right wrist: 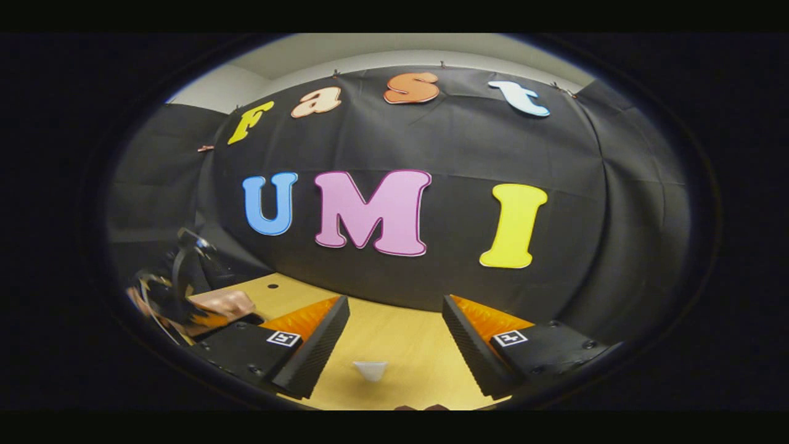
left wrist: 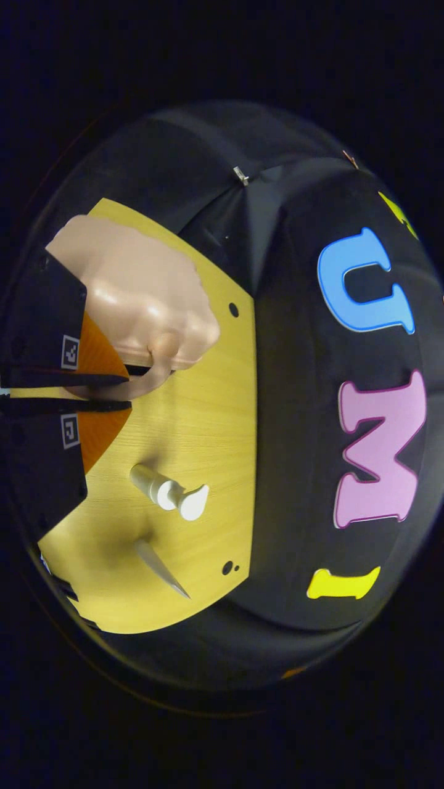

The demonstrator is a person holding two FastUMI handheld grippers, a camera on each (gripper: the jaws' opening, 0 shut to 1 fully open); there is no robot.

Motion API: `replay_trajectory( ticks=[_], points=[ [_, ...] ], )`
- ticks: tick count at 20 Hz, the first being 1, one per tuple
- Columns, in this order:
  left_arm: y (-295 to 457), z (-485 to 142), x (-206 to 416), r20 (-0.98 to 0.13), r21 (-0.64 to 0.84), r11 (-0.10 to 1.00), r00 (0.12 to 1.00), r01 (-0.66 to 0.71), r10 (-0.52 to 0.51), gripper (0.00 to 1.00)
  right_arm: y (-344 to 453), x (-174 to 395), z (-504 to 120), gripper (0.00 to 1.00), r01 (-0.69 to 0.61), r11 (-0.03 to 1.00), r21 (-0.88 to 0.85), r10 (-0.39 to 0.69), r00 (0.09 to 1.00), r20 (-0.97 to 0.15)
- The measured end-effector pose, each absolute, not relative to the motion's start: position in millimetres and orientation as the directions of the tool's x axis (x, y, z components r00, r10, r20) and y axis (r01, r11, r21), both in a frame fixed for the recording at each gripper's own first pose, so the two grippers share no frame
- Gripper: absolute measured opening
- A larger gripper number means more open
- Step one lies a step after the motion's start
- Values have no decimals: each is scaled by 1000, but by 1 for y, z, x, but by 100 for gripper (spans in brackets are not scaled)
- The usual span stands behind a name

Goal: First open the suitcase, pack the skin care products into it, and then close the suitcase.

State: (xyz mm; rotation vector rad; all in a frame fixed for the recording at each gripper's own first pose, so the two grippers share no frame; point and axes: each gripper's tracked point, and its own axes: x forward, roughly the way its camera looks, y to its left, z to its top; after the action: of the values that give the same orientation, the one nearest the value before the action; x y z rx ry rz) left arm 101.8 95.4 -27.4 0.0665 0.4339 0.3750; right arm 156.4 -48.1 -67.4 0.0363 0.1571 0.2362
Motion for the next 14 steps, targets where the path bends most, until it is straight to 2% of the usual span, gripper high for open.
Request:
replay_trajectory(
  ticks=[3,5,7,10,14],
  points=[
    [166,47,56,-273,191,878,836,-439,477,11,-39,157,-75,96,-227,973,48,232,958,-169],
    [221,72,31,-235,209,840,808,-501,541,14,-26,161,-73,97,-231,972,53,236,956,-171],
    [283,84,9,-205,223,801,777,-555,595,10,-8,166,-67,97,-238,970,48,242,957,-162],
    [361,78,-7,-203,180,771,743,-611,637,11,20,171,-62,97,-257,964,61,264,951,-163],
    [469,38,-25,-269,181,719,670,-671,692,11,42,175,-51,97,-243,970,31,245,958,-152]
  ],
)
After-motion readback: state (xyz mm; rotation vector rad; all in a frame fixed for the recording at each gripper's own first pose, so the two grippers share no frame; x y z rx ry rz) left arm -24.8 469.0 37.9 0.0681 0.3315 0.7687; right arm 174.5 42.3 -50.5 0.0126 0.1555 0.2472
